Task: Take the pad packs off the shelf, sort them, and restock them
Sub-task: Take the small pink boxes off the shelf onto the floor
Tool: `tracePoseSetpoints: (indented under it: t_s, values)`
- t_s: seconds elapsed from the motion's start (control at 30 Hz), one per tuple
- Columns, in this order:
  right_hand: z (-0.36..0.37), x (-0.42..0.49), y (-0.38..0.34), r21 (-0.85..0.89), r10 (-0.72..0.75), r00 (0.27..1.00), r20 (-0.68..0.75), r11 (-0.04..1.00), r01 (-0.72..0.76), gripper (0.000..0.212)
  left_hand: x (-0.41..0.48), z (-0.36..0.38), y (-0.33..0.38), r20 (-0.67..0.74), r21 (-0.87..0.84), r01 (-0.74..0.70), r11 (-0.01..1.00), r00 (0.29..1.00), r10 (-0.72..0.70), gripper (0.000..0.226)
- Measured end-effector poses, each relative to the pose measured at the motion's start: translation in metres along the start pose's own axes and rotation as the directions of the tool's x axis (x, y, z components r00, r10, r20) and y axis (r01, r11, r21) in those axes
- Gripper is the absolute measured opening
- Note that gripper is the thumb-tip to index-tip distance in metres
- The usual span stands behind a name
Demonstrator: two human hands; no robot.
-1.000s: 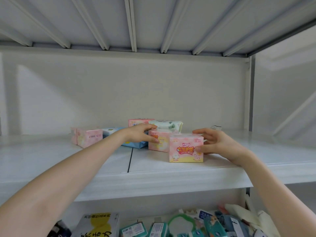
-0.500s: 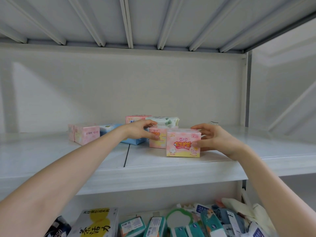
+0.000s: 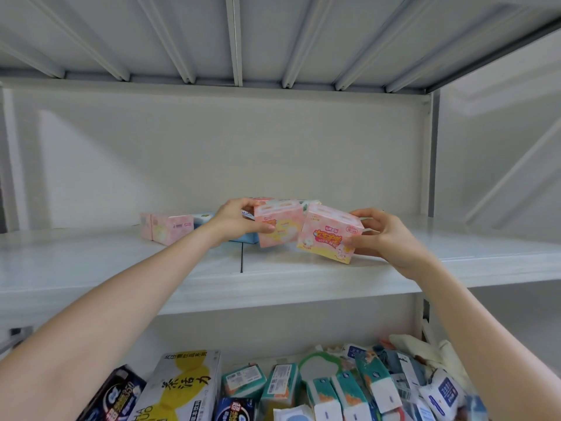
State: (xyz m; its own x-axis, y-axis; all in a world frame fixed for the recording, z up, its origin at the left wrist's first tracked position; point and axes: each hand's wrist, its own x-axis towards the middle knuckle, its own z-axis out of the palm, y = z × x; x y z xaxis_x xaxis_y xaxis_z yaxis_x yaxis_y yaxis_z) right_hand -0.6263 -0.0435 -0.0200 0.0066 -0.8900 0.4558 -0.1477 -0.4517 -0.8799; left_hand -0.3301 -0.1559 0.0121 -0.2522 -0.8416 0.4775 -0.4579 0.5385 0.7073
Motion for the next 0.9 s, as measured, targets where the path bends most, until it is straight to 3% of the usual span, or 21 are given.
tracePoseSetpoints:
  t_s: [0.13,0.3,0.53,0.73,0.9]
  values:
    - [0.017,-0.020,-0.013,0.025,-0.020,0.999,-0.035,0.999,0.020,0.051,-0.027,-0.020,0.003,-0.068,0.008,0.025,1.000,0.997,-0.024,0.054]
    - [0.042,-0.053,-0.030,0.050,-0.031,0.995,-0.092,0.998,0.036,0.053,-0.074,-0.043,0.011,-0.162,-0.037,0.024,0.999,0.986,-0.029,0.037]
    - [0.082,-0.106,-0.035,0.085,0.025,0.983,-0.184,0.996,-0.010,0.058,-0.149,-0.057,0.003,-0.245,-0.108,0.040,0.993,0.967,-0.066,0.045]
    - [0.107,-0.153,-0.025,0.128,0.118,0.980,-0.157,0.987,-0.098,0.058,-0.220,-0.063,0.003,-0.362,-0.185,0.041,0.982,0.926,-0.107,0.037]
    - [0.117,-0.192,-0.022,0.137,0.147,0.980,-0.132,0.982,-0.128,0.059,-0.279,-0.070,0.006,-0.347,-0.133,0.112,0.985,0.925,-0.152,0.052]
